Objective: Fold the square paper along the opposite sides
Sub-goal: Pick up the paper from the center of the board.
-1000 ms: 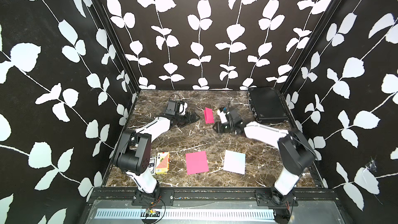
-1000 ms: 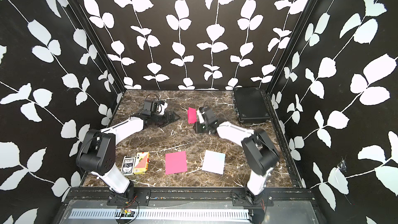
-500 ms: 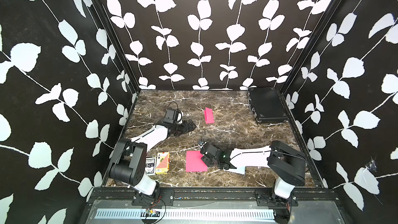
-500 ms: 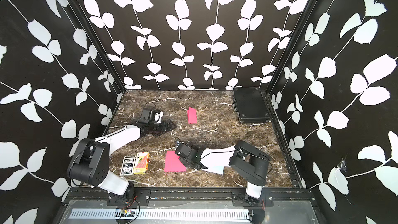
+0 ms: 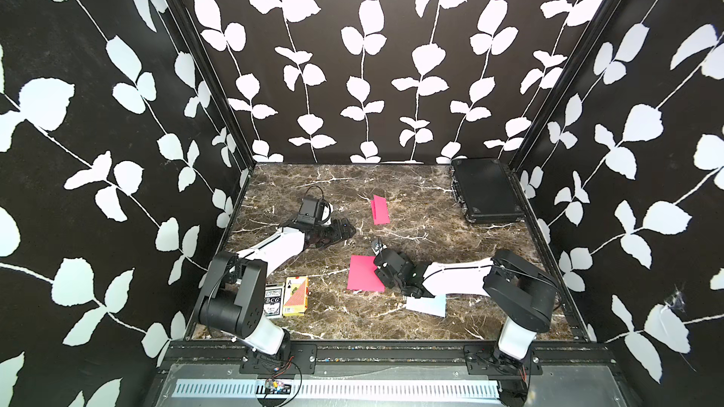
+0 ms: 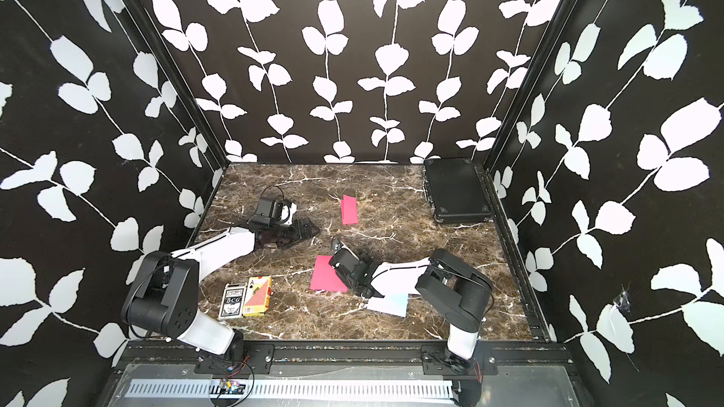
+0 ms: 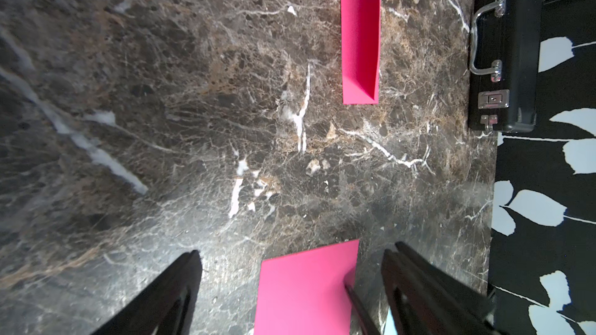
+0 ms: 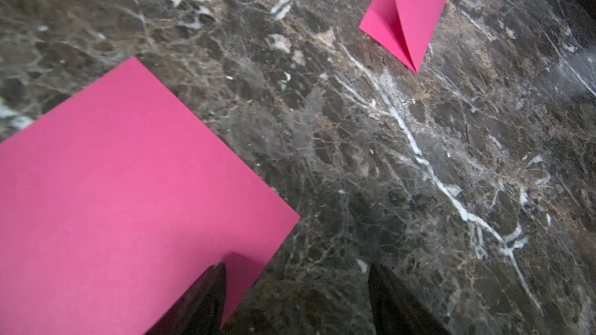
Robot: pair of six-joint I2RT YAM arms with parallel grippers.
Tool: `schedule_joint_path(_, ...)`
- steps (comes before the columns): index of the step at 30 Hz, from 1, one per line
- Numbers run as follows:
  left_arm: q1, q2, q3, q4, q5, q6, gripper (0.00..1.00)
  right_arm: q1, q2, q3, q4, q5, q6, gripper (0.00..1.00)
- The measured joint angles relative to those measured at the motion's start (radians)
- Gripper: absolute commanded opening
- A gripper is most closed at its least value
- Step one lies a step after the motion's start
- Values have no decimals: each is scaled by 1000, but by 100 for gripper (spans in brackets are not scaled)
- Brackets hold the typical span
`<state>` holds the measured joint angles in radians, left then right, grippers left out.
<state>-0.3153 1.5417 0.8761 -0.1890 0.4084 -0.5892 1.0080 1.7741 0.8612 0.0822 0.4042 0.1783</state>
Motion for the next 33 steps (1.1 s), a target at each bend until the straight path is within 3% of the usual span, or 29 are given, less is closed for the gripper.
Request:
schedule_joint_path(7,-26,51,14,-85,31,37,87,-69,-53,0,-56,-153,22,74)
schedule_joint_path(16,-112,130,135,-322,-2,135,88,-215,-243,-48,-96,-524,340,74)
schedule_joint_path(22,-161,165,142,-370,16,161,89,-232,-211,-59,-127,-676,446,71)
schedule_joint_path(33,-173,181,132,-332,62,158,86,-231,-77,-47,-31,-826,467,68)
